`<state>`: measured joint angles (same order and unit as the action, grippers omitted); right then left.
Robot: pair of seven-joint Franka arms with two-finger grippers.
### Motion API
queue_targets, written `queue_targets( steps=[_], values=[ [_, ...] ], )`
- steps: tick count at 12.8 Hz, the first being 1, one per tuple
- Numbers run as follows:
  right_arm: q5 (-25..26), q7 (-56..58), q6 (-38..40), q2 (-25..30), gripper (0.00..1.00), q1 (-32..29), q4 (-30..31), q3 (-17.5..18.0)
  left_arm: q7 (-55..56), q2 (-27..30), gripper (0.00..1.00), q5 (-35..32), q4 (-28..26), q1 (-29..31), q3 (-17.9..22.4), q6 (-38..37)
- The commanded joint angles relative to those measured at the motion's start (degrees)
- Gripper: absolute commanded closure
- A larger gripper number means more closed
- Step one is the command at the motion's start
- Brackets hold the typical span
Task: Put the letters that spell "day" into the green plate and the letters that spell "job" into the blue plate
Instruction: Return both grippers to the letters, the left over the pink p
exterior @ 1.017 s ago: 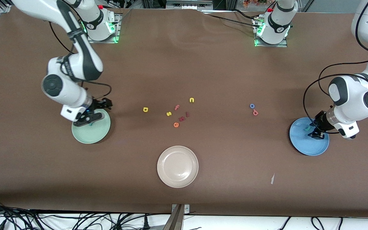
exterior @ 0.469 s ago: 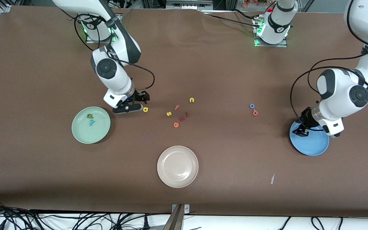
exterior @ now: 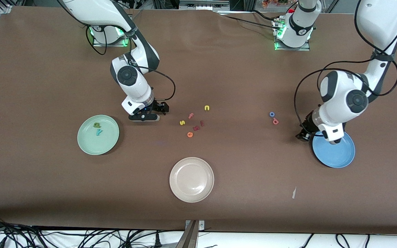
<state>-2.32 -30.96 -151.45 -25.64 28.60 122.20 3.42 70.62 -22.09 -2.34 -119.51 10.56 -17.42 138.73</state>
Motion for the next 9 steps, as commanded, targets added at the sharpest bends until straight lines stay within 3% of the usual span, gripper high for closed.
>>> queue_targets(
  steps=[1,8,9],
  values=[
    [-0.50,-1.12,-1.83,-0.20,0.10,1.37,0.84,-1.22,0.84,2.66,0.42,-0.29,-4.49,-3.34,0.81,-0.04],
    [0.12,-0.85,-4.38,-2.84,0.17,2.86,0.32,-2.10,1.81,1.35,0.42,-0.29,-6.79,-6.26,0.63,0.58],
    [0.64,-0.85,-4.38,-2.93,0.25,3.04,0.23,-2.36,2.07,0.39,0.42,-0.29,-6.27,-6.34,0.63,0.75]
  ],
)
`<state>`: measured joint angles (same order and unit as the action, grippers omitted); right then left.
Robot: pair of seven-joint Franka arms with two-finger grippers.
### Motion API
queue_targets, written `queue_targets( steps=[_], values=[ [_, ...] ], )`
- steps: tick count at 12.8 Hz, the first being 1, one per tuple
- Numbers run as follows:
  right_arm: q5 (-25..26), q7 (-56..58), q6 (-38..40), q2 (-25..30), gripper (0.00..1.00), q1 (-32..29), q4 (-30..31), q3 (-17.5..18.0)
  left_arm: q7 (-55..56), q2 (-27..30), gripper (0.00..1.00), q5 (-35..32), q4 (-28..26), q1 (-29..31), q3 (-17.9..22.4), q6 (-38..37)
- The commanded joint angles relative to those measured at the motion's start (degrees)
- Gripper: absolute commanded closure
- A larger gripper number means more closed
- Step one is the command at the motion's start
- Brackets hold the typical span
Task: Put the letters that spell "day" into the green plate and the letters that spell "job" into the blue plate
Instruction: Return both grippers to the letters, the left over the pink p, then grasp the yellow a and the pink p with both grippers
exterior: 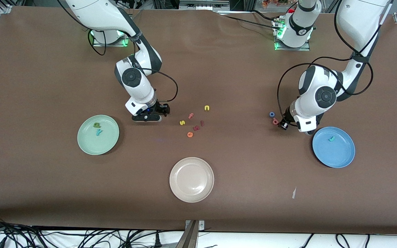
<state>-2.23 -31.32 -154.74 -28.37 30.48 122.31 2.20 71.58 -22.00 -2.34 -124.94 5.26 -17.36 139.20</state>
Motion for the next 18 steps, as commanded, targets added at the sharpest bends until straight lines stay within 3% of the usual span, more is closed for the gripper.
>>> queue_targets(
  steps=[1,3,9,15,18],
  values=[
    [0.99,-0.50,-1.00,-0.19,0.35,1.25,0.12,-1.23,2.58,-0.32,0.42,-0.29,-0.74,-1.31,0.57,2.11],
    [1.52,-0.32,-1.00,-0.19,0.44,1.25,0.12,-1.32,3.48,-0.85,0.42,-0.55,-1.26,-1.48,0.57,3.71],
    [1.88,-0.32,-1.09,-0.45,0.51,1.25,0.12,-1.59,5.32,-3.66,0.43,-1.17,-0.91,-2.80,0.57,6.35],
    [1.97,-0.24,-1.00,-0.54,0.73,1.52,0.03,-1.85,5.32,-3.66,0.47,-2.39,-1.18,-2.89,0.66,6.26],
    [2.32,0.20,-0.65,0.16,0.75,1.52,0.03,-2.02,5.23,-3.75,0.51,-3.19,-1.09,-2.54,0.75,6.26]
  ],
)
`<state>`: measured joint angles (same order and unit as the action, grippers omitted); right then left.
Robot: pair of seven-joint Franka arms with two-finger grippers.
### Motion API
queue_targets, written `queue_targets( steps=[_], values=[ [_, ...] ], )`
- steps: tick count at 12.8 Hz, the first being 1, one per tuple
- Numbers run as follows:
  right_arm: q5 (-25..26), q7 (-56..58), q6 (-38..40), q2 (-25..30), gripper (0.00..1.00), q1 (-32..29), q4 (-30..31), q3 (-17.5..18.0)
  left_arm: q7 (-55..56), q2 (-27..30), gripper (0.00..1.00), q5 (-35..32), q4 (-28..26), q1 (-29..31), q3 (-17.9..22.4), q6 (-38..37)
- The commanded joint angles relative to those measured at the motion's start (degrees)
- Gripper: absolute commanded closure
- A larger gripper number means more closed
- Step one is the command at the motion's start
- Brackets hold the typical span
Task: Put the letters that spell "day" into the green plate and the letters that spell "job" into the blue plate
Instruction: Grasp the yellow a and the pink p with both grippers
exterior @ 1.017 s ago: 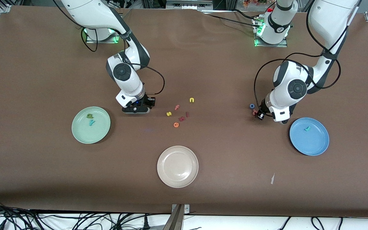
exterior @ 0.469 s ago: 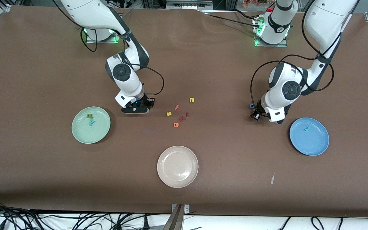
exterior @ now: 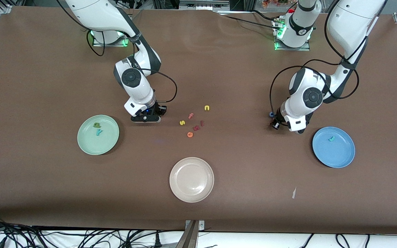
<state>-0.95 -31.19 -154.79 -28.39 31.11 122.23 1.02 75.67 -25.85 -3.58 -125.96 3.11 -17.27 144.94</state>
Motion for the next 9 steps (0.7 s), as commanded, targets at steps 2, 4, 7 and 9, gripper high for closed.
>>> queue_targets(
  steps=[2,4,7,9],
  values=[
    [1.56,3.93,1.15,2.97,0.75,-0.78,0.28,-1.20,1.24,-0.08,0.52,-2.57,-0.08,-0.21,0.66,0.61],
    [1.56,12.16,8.77,7.37,0.75,-5.51,0.37,-1.11,1.24,-0.43,0.52,-2.57,0.01,-0.21,0.57,0.61],
    [1.56,26.65,17.13,13.26,0.74,-13.33,0.46,-1.20,2.02,-0.52,0.53,-2.57,0.10,-0.21,0.57,0.61],
    [1.56,35.02,19.26,15.29,0.71,-17.47,0.46,-1.64,2.12,-0.52,0.56,-2.57,0.10,-0.30,0.57,0.61]
  ],
)
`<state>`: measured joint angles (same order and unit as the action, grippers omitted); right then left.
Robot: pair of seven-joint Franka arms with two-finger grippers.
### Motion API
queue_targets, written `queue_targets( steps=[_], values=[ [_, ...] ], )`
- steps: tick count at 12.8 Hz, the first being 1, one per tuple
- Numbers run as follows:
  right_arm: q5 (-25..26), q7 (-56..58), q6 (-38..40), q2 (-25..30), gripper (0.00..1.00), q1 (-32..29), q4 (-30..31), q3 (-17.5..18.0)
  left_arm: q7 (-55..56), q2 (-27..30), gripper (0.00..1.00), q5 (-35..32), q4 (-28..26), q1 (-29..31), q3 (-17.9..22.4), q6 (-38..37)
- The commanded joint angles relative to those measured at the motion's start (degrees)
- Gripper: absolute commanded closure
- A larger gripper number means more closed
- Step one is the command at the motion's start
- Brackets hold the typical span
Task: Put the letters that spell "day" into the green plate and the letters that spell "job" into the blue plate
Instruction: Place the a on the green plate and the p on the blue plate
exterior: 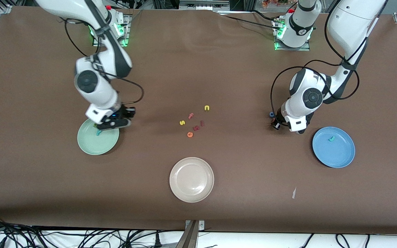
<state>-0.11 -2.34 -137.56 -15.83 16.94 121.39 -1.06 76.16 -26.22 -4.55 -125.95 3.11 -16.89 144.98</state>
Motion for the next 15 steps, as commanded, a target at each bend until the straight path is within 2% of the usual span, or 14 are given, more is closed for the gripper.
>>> queue_targets(
  steps=[1,3,4,5,8,10,15],
  values=[
    [0.73,9.34,3.16,2.99,0.62,-4.71,1.39,-0.42,1.63,-0.15,0.60,-1.61,0.18,-0.29,0.20,0.56],
    [0.73,10.43,4.14,3.08,0.31,-5.61,1.57,-1.66,1.63,-0.32,0.67,-1.61,0.09,-0.29,0.28,0.56],
    [0.55,9.91,4.14,3.08,0.07,-5.52,1.57,-1.84,1.63,-0.32,0.68,-1.61,0.09,-0.29,0.28,0.56],
    [0.47,9.73,4.14,3.26,0.01,-5.52,1.57,-1.75,1.63,-0.32,0.68,-1.61,0.09,-0.21,0.28,0.65],
    [-0.41,9.21,4.84,5.18,0.00,-5.61,0.17,-1.75,1.63,0.02,0.68,-1.61,0.09,-0.21,0.28,0.56],
    [-0.50,5.53,7.28,5.98,0.00,-5.69,-2.98,-1.93,1.63,1.07,0.68,-1.61,0.09,0.23,0.28,0.48],
    [-0.50,1.11,29.24,6.33,0.00,-5.61,-19.15,-1.93,0.66,6.52,0.68,-1.52,0.35,4.44,0.20,-0.49]
  ],
)
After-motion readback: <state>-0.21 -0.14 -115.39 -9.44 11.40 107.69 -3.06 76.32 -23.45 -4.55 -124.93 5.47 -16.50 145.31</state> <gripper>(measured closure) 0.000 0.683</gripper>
